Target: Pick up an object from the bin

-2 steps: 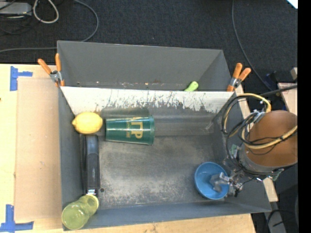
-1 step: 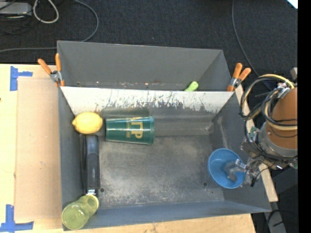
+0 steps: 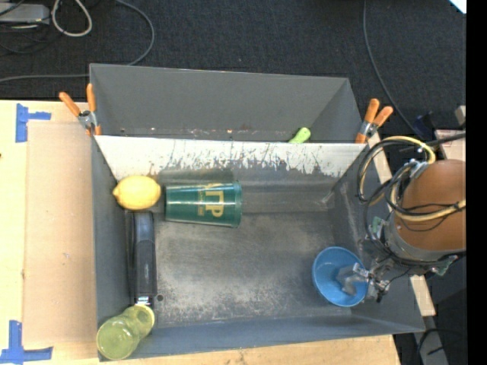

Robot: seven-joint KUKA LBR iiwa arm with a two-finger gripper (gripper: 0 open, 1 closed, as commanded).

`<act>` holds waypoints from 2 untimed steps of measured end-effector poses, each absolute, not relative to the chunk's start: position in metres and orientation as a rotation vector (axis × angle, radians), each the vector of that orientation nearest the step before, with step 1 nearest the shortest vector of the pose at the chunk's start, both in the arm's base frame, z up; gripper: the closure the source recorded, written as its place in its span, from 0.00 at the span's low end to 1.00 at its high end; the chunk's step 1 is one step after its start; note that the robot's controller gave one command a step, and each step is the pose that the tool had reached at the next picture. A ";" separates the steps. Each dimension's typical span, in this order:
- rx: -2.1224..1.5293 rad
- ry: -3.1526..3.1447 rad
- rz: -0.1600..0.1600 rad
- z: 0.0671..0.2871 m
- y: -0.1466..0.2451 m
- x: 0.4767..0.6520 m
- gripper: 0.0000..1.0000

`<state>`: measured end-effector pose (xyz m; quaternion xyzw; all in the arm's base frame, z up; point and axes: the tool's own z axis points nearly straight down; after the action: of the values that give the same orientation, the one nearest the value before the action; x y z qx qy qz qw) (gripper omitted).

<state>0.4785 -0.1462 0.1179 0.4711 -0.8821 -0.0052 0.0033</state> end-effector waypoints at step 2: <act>1.525 -2.736 -0.039 0.068 -0.146 0.474 1.00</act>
Offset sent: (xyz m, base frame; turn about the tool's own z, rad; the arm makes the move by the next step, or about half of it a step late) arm -0.0049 -0.0053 -0.0479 -0.0389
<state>0.4736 -0.1460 0.0677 0.4867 -0.8734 -0.0126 0.0046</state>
